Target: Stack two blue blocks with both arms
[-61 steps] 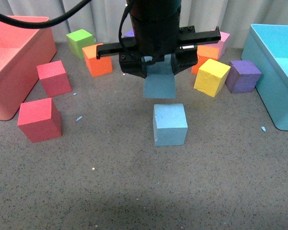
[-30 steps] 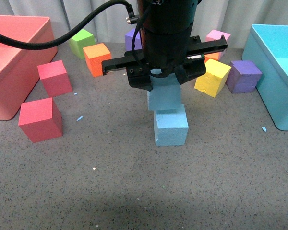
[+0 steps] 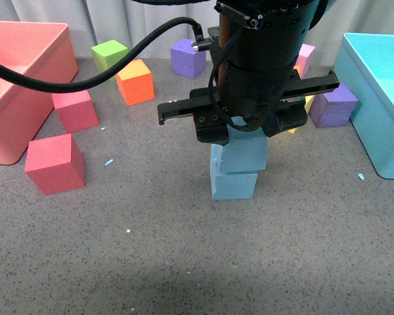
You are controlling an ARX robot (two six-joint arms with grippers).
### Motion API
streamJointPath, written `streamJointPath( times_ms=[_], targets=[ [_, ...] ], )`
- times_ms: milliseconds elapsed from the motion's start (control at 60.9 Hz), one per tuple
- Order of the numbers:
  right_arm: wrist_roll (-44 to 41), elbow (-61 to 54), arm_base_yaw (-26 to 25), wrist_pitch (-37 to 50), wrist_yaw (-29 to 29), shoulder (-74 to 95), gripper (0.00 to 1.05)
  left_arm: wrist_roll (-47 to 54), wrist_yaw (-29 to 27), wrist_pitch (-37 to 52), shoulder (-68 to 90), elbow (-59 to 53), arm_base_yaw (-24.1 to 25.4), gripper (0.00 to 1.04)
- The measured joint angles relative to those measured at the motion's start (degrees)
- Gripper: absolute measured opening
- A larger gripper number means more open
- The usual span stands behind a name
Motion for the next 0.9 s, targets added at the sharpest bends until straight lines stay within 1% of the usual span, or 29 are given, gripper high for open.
streamJointPath(
  times_ms=[361,394,410,476,492,525,624,656,673,706,755,837,903],
  targets=[
    [0.0,0.0,0.0,0.0,-0.02,0.0,0.95,-0.5,0.83,0.39,0.0,-0.9,0.0,0.4],
    [0.0,0.0,0.0,0.0,-0.02,0.0,0.95,-0.66,0.9,0.39,0.0,-0.9,0.0,0.43],
    [0.0,0.0,0.0,0.0,0.0,0.0,0.95,-0.66,0.92,0.42,0.0,-0.9,0.0,0.47],
    [0.0,0.0,0.0,0.0,-0.02,0.0,0.95,-0.68,0.96,0.55,-0.02,-0.9,0.0,0.57],
    [0.0,0.0,0.0,0.0,-0.02,0.0,0.95,-0.72,0.98,0.55,-0.02,-0.9,0.0,0.62],
    [0.0,0.0,0.0,0.0,0.0,0.0,0.95,-0.76,1.01,0.55,-0.02,-0.9,-0.02,0.66],
    [0.0,0.0,0.0,0.0,-0.02,0.0,0.95,-0.76,0.96,0.57,-0.02,-0.87,-0.11,0.82],
    [0.0,0.0,0.0,0.0,-0.02,0.0,0.95,-0.76,0.96,0.57,-0.02,-0.87,-0.11,0.84],
    [0.0,0.0,0.0,0.0,0.0,0.0,0.95,-0.74,0.94,0.61,-0.02,-0.85,-0.11,0.89],
    [0.0,0.0,0.0,0.0,0.0,0.0,0.95,-0.72,0.87,0.61,-0.07,-0.81,-0.11,0.94],
    [0.0,0.0,0.0,0.0,-0.02,0.0,0.95,-0.61,0.85,0.61,-0.28,-0.79,-0.11,1.0],
    [0.0,0.0,0.0,0.0,-0.02,0.0,0.95,-0.59,0.79,0.63,-0.98,-0.7,-0.09,0.98],
    [0.0,0.0,0.0,0.0,-0.02,0.0,0.95,-0.52,0.68,0.66,-1.68,-0.68,0.02,0.98]
  ],
)
